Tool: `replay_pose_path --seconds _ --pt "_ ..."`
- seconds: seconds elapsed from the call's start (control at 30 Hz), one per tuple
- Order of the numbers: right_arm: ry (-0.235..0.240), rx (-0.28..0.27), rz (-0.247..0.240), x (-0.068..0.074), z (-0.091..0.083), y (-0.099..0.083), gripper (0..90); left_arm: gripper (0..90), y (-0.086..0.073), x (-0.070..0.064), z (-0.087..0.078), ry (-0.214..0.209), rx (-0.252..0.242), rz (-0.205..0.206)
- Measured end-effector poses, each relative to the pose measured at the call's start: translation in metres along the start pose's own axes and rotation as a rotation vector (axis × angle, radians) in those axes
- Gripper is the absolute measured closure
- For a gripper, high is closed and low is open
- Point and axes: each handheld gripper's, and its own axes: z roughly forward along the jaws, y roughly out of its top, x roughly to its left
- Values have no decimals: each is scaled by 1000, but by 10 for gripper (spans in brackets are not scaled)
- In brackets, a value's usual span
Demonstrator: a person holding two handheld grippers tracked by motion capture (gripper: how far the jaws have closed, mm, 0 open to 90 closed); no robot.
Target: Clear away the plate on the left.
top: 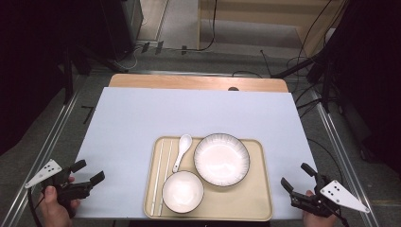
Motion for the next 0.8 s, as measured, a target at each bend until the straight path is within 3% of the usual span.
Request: replay_pose_path --seconds 0.63,0.8 --pt "1 5 -5 0 1 0 131 0 -1 2 -2 -1 -6 -7" --pt "-20 19 -14 0 0 0 131 0 0 0 -1 -6 -8 -7"
